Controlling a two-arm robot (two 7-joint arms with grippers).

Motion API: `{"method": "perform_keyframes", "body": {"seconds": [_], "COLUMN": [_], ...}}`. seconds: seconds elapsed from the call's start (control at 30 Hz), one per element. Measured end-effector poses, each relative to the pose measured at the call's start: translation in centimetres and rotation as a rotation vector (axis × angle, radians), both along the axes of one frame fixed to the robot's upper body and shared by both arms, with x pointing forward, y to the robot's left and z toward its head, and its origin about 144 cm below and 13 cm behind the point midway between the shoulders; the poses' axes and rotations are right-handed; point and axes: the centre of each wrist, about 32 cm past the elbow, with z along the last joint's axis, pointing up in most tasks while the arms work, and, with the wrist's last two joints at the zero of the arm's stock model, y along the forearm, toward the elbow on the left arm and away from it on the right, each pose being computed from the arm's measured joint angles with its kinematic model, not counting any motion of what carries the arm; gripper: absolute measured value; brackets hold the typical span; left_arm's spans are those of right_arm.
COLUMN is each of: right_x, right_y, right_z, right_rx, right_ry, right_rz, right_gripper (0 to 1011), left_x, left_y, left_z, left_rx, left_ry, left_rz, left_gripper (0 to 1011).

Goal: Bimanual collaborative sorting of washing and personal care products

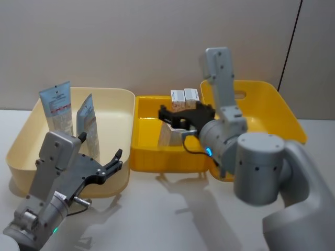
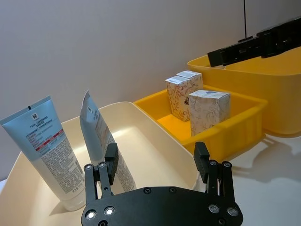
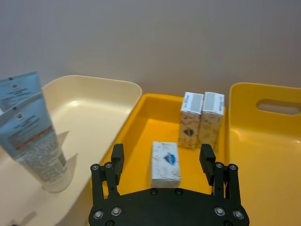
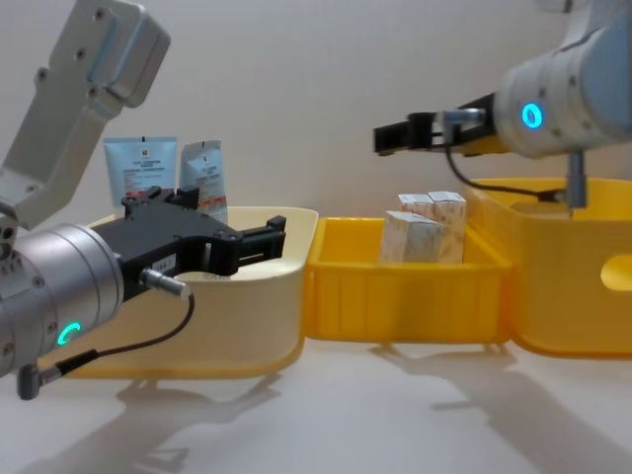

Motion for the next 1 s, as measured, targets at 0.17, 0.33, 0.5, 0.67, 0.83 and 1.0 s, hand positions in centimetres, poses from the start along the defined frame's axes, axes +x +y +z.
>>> {"method": "perform_keyframes", "body": {"seconds": [0.17,0.33,0.5,0.67,0.83,1.0], "right_x": [0.7,1.1,1.6,2.1,2.7,3.2], "right_y": [-1.0,-1.6,-2.0,-2.1,-1.9,-1.6], "right_z": [0.7,1.0,1.2,1.2,0.9,0.8], "right_rx": [0.015,0.046,0.095,0.146,0.173,0.186], "right_ry": [0.055,0.099,0.150,0.196,0.228,0.248], "right_rz": [-0.039,-0.054,-0.048,-0.026,-0.013,-0.007], "right_gripper": [1001,1001,1001,1001,1001,1001], "left_x": [0.0,0.0,0.0,0.0,0.0,0.0], "left_y": [0.0,0.0,0.0,0.0,0.0,0.0], "left_z": [0.0,0.0,0.0,0.0,0.0,0.0], "left_rx": [0.000,0.000,0.000,0.000,0.000,0.000], "left_ry": [0.000,0.000,0.000,0.000,0.000,0.000], "left_rz": [0.000,0.000,0.000,0.000,0.000,0.000], "left_gripper": [1002,1002,1002,1002,1002,1002]}}
